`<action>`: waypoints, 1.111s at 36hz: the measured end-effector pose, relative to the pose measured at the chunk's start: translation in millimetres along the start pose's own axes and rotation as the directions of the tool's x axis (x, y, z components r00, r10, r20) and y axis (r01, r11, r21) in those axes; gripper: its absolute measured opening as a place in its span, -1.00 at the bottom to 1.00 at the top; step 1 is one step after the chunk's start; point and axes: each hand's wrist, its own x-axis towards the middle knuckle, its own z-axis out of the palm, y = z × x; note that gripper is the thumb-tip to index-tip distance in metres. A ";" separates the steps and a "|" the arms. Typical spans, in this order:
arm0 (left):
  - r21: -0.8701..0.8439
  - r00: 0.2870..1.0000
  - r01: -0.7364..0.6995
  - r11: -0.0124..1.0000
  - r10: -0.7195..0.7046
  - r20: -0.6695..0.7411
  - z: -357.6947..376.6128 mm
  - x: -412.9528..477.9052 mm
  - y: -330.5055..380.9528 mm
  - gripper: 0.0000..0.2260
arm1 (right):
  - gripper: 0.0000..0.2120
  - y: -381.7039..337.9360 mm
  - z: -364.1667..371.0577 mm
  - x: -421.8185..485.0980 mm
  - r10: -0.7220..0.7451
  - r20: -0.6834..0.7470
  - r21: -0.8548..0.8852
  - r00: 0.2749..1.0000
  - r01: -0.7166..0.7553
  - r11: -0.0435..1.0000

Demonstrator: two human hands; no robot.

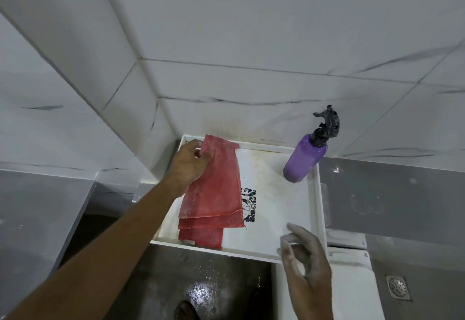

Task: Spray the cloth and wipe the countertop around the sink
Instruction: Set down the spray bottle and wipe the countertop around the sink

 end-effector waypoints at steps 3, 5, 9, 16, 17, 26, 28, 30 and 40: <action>-0.038 0.982 -0.154 0.987 0.158 0.108 -16.1 -37.3 17.0 -0.94 | -0.75 -26.7 5.9 12.6 -0.081 0.131 0.023 0.988 0.079 0.997; -0.087 0.964 -0.200 0.976 0.212 0.160 -26.7 -65.9 29.6 -0.91 | -0.66 -47.2 10.3 23.1 -0.122 0.180 0.089 0.976 0.107 0.990; -0.105 0.918 -0.311 0.945 0.327 0.226 -47.2 -120.3 52.0 -0.80 | -0.23 -83.6 25.5 47.1 -0.085 0.374 0.102 0.923 0.050 0.994; -0.128 0.868 -0.405 0.906 0.424 0.259 -84.9 -197.9 60.3 -0.86 | -0.26 -120.0 49.8 38.7 0.010 0.891 0.096 0.453 -0.211 0.973; -0.126 0.873 -0.411 0.903 0.430 0.229 -90.7 -204.6 56.7 -0.84 | -0.34 -118.8 55.5 32.3 0.012 0.907 0.095 0.421 -0.233 0.968; -0.025 0.916 -0.360 0.933 0.348 -0.198 -147.1 -240.8 -4.3 -0.77 | -0.69 -121.3 120.8 -41.5 0.226 0.898 -0.001 0.376 -0.514 0.858; 0.007 0.912 -0.323 0.946 0.313 -0.263 -164.7 -246.4 -21.2 -0.74 | -0.63 -121.2 142.4 -58.7 0.244 0.893 -0.015 0.378 -0.518 0.855; 0.041 0.898 -0.277 0.960 0.274 -0.344 -183.2 -251.1 -37.7 -0.74 | -0.58 -120.3 161.6 -72.5 0.262 0.863 -0.018 0.431 -0.493 0.870; -0.218 0.797 -0.063 0.974 -0.082 -0.598 -284.7 -283.4 -133.1 -0.79 | -0.77 -105.3 242.6 -98.7 0.203 0.612 -0.051 0.764 -0.218 0.975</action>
